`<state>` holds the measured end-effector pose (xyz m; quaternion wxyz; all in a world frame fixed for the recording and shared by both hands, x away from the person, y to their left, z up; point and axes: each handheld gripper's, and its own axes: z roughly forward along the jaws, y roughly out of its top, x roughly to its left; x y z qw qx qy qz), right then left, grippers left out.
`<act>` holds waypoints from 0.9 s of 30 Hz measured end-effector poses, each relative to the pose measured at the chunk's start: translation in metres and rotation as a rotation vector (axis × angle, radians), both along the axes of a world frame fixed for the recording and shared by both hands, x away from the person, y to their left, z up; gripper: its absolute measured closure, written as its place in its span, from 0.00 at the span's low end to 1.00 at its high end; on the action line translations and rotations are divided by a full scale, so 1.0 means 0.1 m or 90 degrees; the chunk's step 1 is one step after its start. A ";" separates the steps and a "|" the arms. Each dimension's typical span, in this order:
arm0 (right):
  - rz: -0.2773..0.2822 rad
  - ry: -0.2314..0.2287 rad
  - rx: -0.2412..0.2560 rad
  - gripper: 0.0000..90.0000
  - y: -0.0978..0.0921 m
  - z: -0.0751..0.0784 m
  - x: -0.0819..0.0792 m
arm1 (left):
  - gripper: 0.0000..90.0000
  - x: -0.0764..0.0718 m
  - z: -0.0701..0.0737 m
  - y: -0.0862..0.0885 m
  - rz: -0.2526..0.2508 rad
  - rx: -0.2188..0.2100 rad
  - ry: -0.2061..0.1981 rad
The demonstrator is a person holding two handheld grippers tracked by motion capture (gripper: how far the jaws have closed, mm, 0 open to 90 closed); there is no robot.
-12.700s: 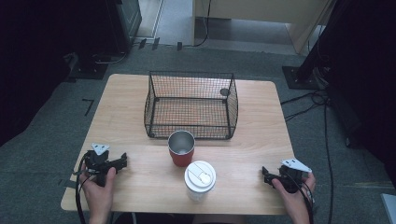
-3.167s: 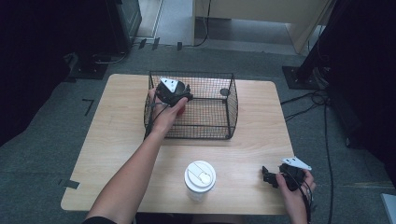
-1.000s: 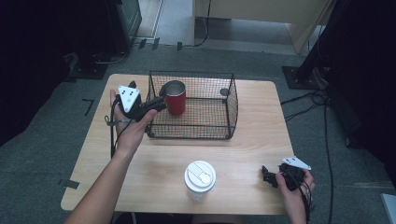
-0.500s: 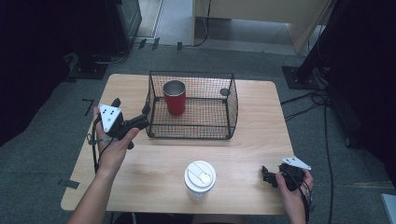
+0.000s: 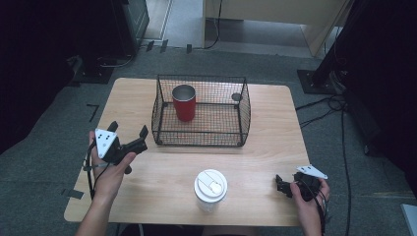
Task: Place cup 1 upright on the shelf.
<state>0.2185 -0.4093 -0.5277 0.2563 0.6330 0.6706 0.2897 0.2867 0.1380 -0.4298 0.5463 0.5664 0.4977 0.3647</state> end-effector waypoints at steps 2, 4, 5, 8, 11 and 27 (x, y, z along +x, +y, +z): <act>0.000 0.000 0.000 0.00 0.00 0.00 0.00 | 0.00 -0.04 -0.06 0.04 0.003 0.001 0.009; 0.000 0.000 0.000 0.00 0.00 0.00 0.00 | 0.00 -0.07 -0.12 0.07 0.008 0.003 0.018; 0.000 0.000 0.000 0.00 0.00 0.00 0.00 | 0.00 -0.09 -0.15 0.09 0.011 0.004 0.021; 0.000 0.000 0.000 0.00 0.00 0.00 0.00 | 0.00 -0.13 -0.23 0.15 0.020 0.004 0.032; 0.000 0.000 0.000 0.00 0.00 0.00 0.00 | 0.00 -0.18 -0.31 0.22 0.035 0.005 0.038; -0.011 -0.001 0.002 0.00 0.02 0.00 0.01 | 0.00 -0.38 -0.78 0.57 0.058 0.038 0.127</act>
